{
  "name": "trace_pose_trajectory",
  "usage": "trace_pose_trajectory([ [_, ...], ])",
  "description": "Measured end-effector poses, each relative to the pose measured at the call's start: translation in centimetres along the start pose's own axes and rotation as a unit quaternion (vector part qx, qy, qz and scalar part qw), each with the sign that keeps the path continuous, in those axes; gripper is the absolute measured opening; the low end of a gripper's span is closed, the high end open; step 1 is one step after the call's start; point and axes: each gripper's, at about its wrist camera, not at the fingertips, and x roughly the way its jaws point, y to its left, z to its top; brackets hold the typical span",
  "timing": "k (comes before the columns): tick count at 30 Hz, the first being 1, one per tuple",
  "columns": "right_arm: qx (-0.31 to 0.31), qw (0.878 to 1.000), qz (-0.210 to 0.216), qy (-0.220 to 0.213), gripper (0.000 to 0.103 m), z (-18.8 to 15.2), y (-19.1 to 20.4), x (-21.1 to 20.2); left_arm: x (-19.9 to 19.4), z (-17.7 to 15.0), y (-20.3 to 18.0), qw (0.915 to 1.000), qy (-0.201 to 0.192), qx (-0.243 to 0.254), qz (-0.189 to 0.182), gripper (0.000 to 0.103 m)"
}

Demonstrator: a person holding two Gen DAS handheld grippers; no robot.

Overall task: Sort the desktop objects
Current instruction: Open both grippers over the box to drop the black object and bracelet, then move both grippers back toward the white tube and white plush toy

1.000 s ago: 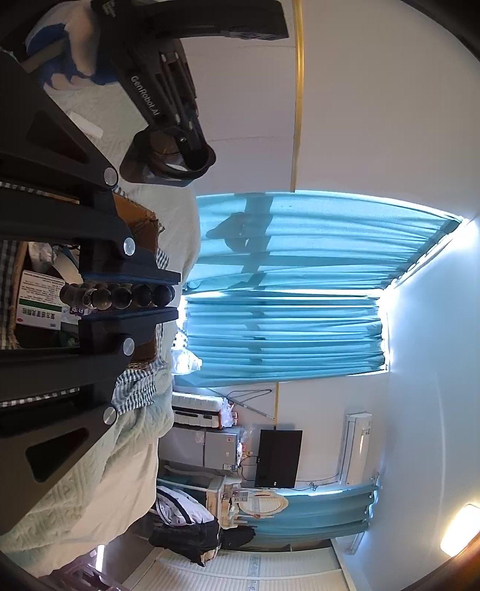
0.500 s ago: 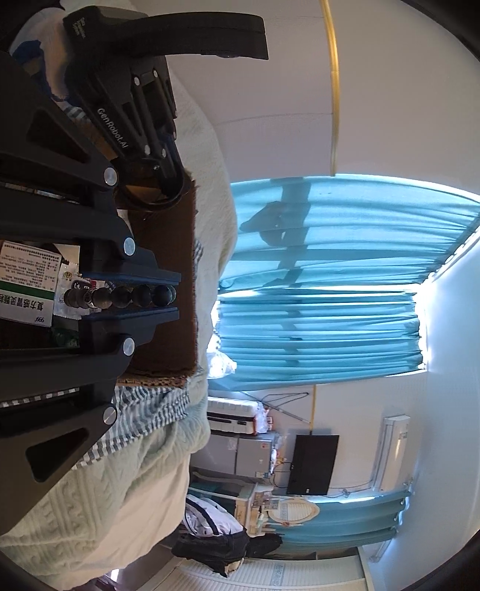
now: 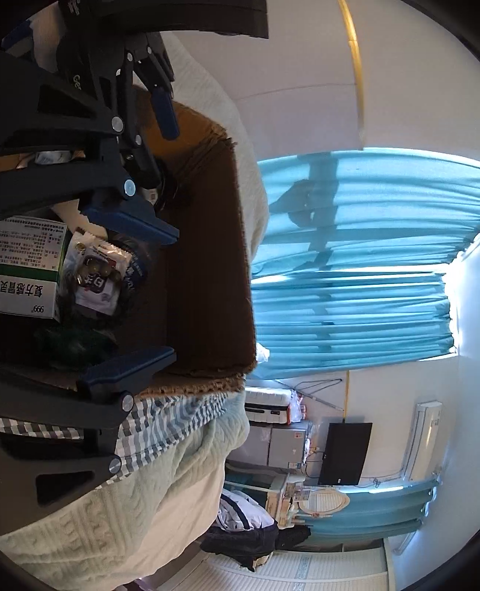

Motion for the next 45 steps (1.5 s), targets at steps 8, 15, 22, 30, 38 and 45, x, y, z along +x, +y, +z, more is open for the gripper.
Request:
trace_pose_trajectory([
  [8, 0.014, 0.999, -0.011, -0.028, 0.061, 1.2, -0.1, -3.9, -4.3, 1.0, 0.7, 0.9994, -0.03, -0.015, 0.009, 0.098],
  [15, 0.016, 0.998, -0.019, -0.061, 0.075, 1.8, 0.6, -8.5, -8.7, 2.2, 1.2, 0.9975, -0.066, -0.02, 0.016, 0.103],
  [22, 0.022, 0.995, -0.026, -0.097, 0.102, 2.1, 1.2, -13.1, -14.1, 2.5, 0.7, 0.9935, -0.111, -0.01, 0.023, 0.103],
  [30, 0.027, 0.991, -0.03, -0.127, 0.103, 2.2, 1.9, -18.0, -19.3, 1.7, 0.4, 0.9873, -0.152, -0.003, 0.046, 0.103],
  [38, 0.027, 0.991, -0.027, -0.13, 0.103, 1.0, 3.0, -21.5, -22.4, -0.2, 0.6, 0.9869, -0.152, -0.011, 0.054, 0.103],
  [45, 0.035, 0.991, -0.024, -0.124, 0.103, 0.0, 3.6, -24.4, -25.3, -1.4, 0.9, 0.9857, -0.155, -0.03, 0.06, 0.103],
])
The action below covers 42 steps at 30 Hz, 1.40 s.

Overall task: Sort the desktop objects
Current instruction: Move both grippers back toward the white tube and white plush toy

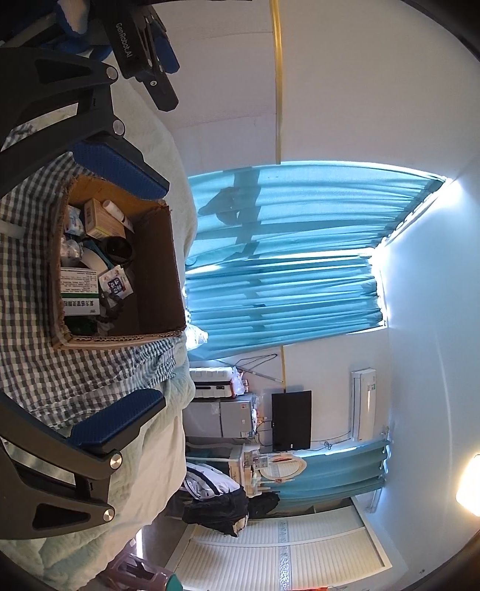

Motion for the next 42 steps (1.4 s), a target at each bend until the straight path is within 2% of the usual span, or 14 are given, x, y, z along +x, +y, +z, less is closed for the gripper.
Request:
trace_pose_trajectory([
  [5, 0.01, 1.0, 0.0, 0.008, 0.103, -0.8, 0.1, -2.0, -1.2, -1.0, 0.4, 0.9999, 0.009, -0.008, 0.007, 0.103],
  [12, 0.014, 1.0, -0.014, 0.012, 0.103, -2.2, 0.1, -3.3, -0.4, -2.7, 0.6, 0.999, 0.042, -0.002, 0.013, 0.103],
  [18, 0.001, 0.998, 0.001, 0.063, 0.103, -4.6, 0.6, -1.8, 1.6, -5.0, 0.4, 0.9967, 0.08, 0.009, 0.006, 0.103],
  [23, -0.007, 0.993, 0.007, 0.116, 0.103, -7.8, 1.2, 0.1, 4.1, -8.0, 0.6, 0.9918, 0.126, 0.011, 0.023, 0.103],
  [28, -0.005, 0.979, 0.031, 0.202, 0.103, -11.5, 1.6, 2.5, 6.6, -11.2, 0.3, 0.9843, 0.174, 0.026, 0.014, 0.103],
  [33, -0.031, 0.958, 0.062, 0.278, 0.103, -15.6, 3.0, 3.8, 9.0, -14.0, 0.5, 0.9728, 0.229, 0.034, 0.012, 0.103],
  [39, -0.041, 0.932, 0.102, 0.346, 0.097, -18.6, 4.1, 5.2, 10.9, -16.3, 0.1, 0.9594, 0.279, 0.041, -0.006, 0.103],
  [42, -0.043, 0.919, 0.117, 0.375, 0.093, -20.1, 4.5, 5.9, 12.2, -17.5, -0.1, 0.9496, 0.309, 0.048, -0.009, 0.103],
])
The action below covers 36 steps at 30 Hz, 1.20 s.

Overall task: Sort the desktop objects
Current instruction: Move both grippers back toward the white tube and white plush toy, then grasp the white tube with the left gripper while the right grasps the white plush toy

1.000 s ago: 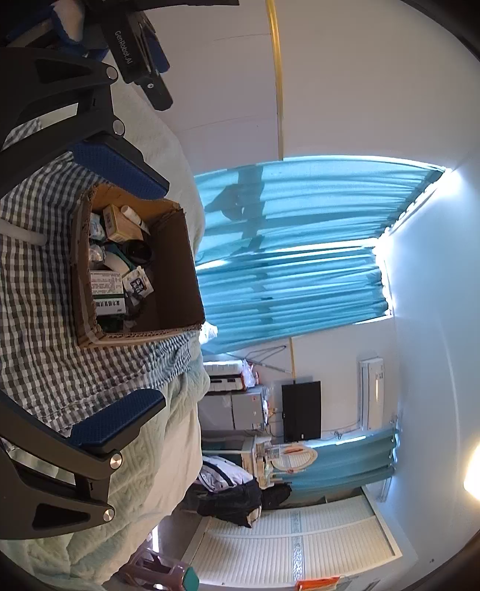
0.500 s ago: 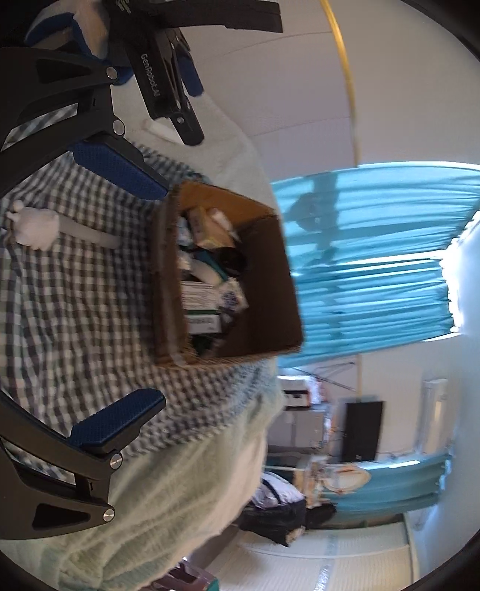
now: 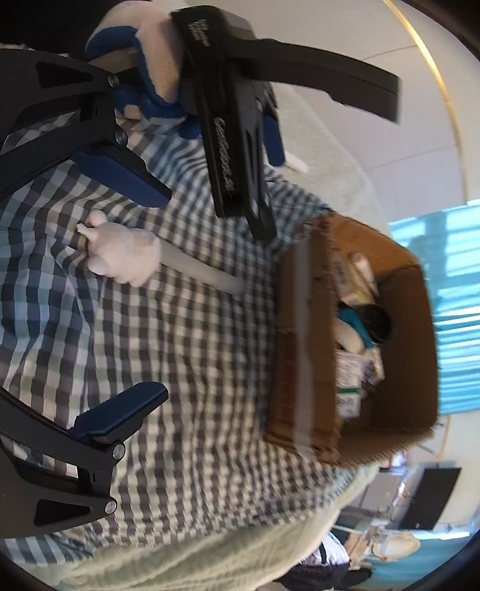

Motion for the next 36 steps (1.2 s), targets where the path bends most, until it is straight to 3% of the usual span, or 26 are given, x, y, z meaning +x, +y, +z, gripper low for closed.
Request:
trace_pose_trajectory([
  [7, 0.001, 0.998, 0.028, 0.056, 0.079, -0.9, 0.2, 3.4, 3.5, -0.5, -1.2, 0.9981, 0.057, 0.025, -0.007, 0.097],
  [10, -0.016, 0.996, 0.032, 0.085, 0.072, -1.4, 1.0, 4.9, 5.6, -0.8, -1.7, 0.9951, 0.092, 0.034, -0.013, 0.086],
  [14, -0.027, 0.991, 0.041, 0.121, 0.071, -2.0, 1.6, 6.8, 8.3, -1.6, -2.1, 0.9885, 0.144, 0.042, -0.017, 0.069],
  [16, -0.029, 0.99, 0.042, 0.134, 0.071, -2.1, 1.7, 7.6, 9.4, -1.9, -2.1, 0.9853, 0.164, 0.041, -0.023, 0.068],
  [17, -0.03, 0.989, 0.042, 0.136, 0.07, -2.2, 1.8, 7.8, 9.6, -1.9, -2.1, 0.9849, 0.166, 0.04, -0.026, 0.065],
  [19, -0.031, 0.989, 0.051, 0.136, 0.05, -2.3, 1.9, 7.9, 9.4, -2.0, -2.2, 0.985, 0.163, 0.038, -0.043, 0.051],
  [23, -0.031, 0.989, 0.052, 0.133, 0.049, -2.4, 1.9, 7.7, 8.8, -2.3, -2.4, 0.9847, 0.155, 0.038, -0.07, 0.016],
  [36, -0.002, 0.997, 0.022, 0.08, 0.049, -1.3, 0.5, 3.4, 4.0, -2.9, -1.5, 0.9918, 0.092, 0.014, -0.088, 0.009],
])
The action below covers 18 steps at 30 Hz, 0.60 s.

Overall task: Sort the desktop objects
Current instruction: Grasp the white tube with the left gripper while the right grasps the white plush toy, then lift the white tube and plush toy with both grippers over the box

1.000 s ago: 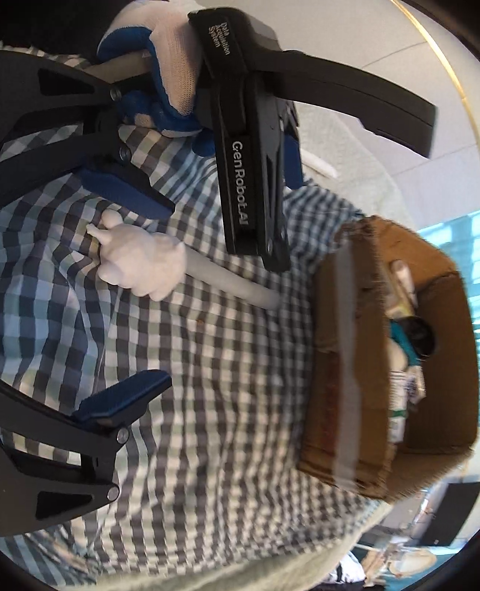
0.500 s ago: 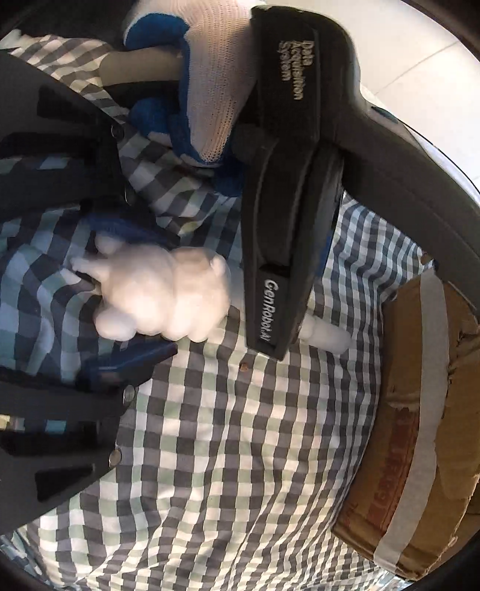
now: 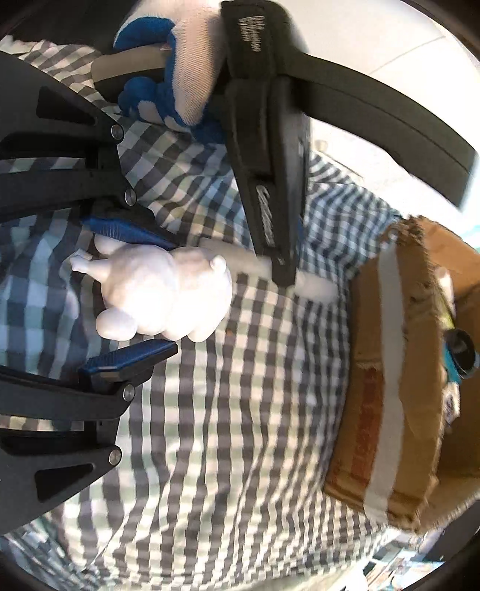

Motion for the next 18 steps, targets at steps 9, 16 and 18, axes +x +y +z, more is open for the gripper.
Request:
trace_pose_trajectory([
  [9, 0.008, 0.996, -0.046, -0.078, 0.049, 0.1, -0.2, -3.7, -4.7, -0.2, -1.2, 0.9968, -0.075, 0.022, 0.013, 0.009],
  [16, 0.028, 0.985, -0.068, -0.158, 0.049, -0.1, -0.7, -7.5, -9.0, -0.7, -2.2, 0.9893, -0.141, 0.03, 0.021, 0.009],
  [18, 0.028, 0.979, -0.079, -0.186, 0.049, -0.1, -0.4, -8.9, -10.0, -0.7, -2.5, 0.9869, -0.157, 0.032, 0.02, 0.009],
])
